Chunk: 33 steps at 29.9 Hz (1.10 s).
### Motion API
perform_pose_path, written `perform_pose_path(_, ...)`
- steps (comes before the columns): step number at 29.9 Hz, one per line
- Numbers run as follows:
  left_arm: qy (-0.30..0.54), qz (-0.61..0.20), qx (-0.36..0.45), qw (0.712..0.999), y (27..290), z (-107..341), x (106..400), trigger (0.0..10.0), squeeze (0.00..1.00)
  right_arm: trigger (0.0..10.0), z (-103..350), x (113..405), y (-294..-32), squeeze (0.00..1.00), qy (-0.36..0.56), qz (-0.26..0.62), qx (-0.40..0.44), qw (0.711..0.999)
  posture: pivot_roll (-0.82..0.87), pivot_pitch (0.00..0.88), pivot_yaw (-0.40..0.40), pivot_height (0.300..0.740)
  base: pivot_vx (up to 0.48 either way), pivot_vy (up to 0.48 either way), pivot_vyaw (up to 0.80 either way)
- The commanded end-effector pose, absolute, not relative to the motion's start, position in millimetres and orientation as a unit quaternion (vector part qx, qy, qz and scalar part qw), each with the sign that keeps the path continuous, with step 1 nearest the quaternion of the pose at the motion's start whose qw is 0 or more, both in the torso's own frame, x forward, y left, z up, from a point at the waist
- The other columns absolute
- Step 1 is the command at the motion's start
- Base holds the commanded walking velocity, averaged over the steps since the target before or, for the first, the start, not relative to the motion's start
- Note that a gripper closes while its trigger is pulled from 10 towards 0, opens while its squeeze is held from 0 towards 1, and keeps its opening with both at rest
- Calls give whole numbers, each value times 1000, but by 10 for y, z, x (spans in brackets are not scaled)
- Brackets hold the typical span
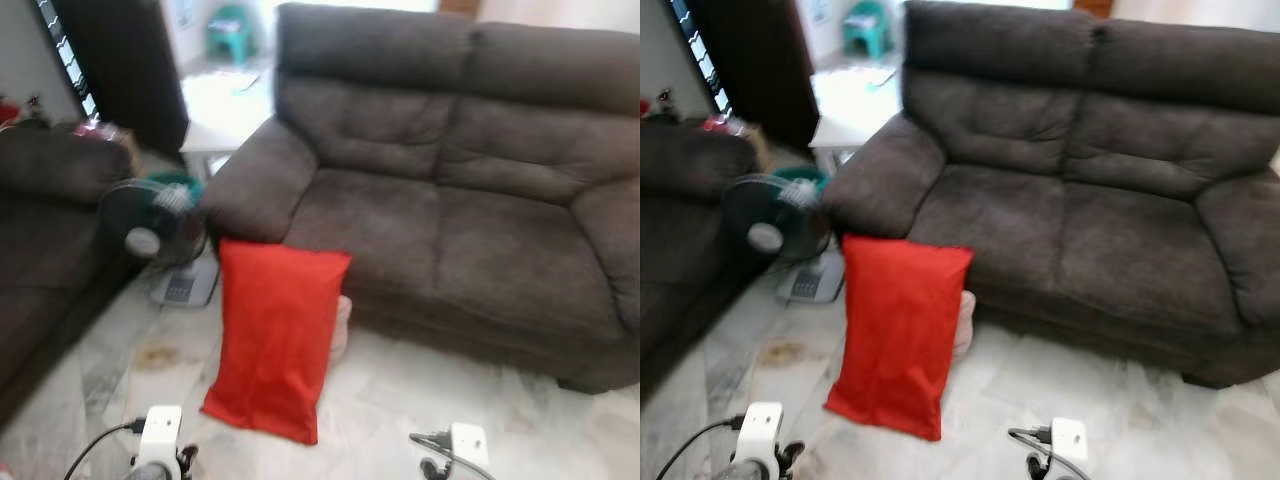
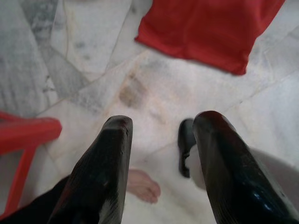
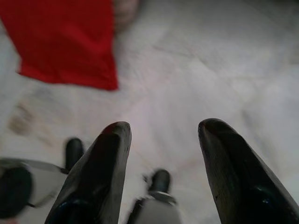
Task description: Move the pillow to the sofa from floor
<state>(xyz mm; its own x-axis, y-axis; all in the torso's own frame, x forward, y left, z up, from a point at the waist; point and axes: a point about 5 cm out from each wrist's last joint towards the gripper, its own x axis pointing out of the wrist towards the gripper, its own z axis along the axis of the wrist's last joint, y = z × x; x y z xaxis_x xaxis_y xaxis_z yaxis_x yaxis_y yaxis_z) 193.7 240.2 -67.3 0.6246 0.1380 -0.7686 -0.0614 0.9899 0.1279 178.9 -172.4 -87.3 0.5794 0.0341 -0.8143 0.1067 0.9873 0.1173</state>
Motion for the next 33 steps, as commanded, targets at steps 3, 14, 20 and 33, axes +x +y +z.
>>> perform_pose_path(3, 428, 52, 38, 901, 2350, -672, 1970, 10000, 0, 10000, -898, 1713, -1839, 0, 468, -39, 76, 880, 107, 0, -60, 740, 0, 0, 0)
perform_pose_path(14, 430, 54, 33, 901, 2347, -676, 1966, 10000, 0, 10000, -898, 1713, -1843, 0, 467, -42, 76, 880, 108, 0, -60, 740, 0, 0, 0)
perform_pose_path(20, 430, 54, 31, 901, 2345, -675, 1969, 10000, 0, 10000, -897, 1713, -1842, 0, 465, -49, 85, 880, 107, 0, -60, 740, 194, 0, 0)
perform_pose_path(33, 432, 53, 31, 900, 2339, -677, 1970, 10000, 0, 10000, -897, 1713, -1850, 0, 467, -52, 83, 879, 109, 0, -62, 740, 257, 0, -384)
